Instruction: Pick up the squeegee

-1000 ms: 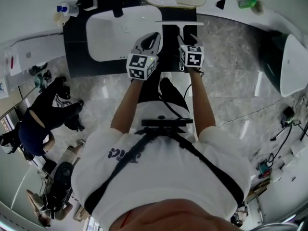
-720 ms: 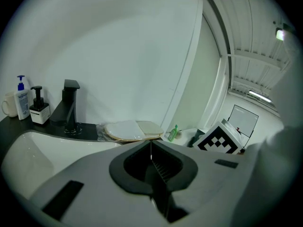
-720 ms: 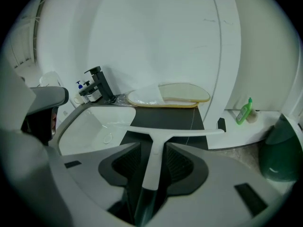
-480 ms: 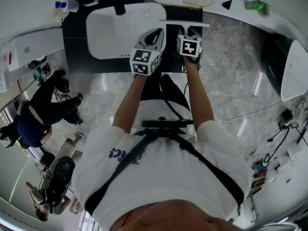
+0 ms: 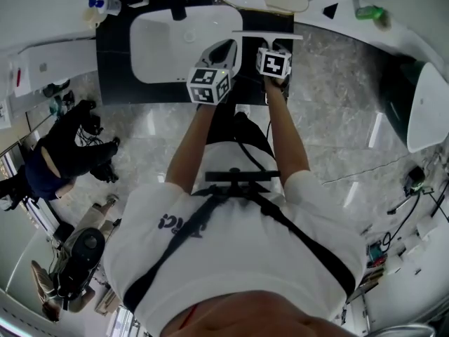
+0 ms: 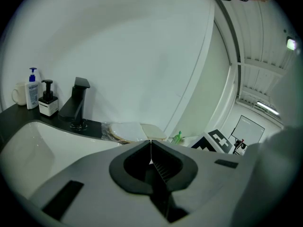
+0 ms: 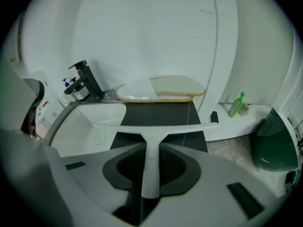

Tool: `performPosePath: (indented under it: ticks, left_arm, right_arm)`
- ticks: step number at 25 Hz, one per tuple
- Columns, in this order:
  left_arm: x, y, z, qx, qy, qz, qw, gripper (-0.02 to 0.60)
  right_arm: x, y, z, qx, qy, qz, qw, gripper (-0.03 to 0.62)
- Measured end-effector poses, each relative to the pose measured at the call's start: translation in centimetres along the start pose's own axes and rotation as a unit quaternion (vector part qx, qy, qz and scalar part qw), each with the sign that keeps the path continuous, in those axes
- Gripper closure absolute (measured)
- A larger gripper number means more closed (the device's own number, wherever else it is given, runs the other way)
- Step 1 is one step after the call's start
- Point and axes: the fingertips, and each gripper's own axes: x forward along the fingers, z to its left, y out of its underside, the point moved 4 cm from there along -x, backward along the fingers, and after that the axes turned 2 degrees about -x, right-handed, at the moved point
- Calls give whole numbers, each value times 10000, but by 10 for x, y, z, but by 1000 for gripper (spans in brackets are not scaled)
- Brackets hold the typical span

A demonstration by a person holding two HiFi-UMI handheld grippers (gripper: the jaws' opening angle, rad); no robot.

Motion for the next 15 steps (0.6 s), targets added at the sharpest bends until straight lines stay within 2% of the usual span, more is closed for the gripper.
performPosePath:
  ticks: [4, 8, 12, 15]
  left_arm:
    - [-9, -10, -7, 33, -55, -120, 9999, 568]
    - [-21, -23, -15, 120, -69, -270, 9995, 568]
    - [-35, -48, -20, 239, -106, -595, 9979, 568]
    - [-49, -69, -24, 339, -162, -859, 9956, 568]
  right_arm:
    - [-14, -9, 4, -13, -77, -158, 9998, 502]
    - [-41, -26, 10, -65, -70, -528, 9986, 502]
    - [-75, -56, 19, -83, -98, -1104, 9938, 503]
    - [-99, -64, 18, -9, -71, -1288, 9916, 503]
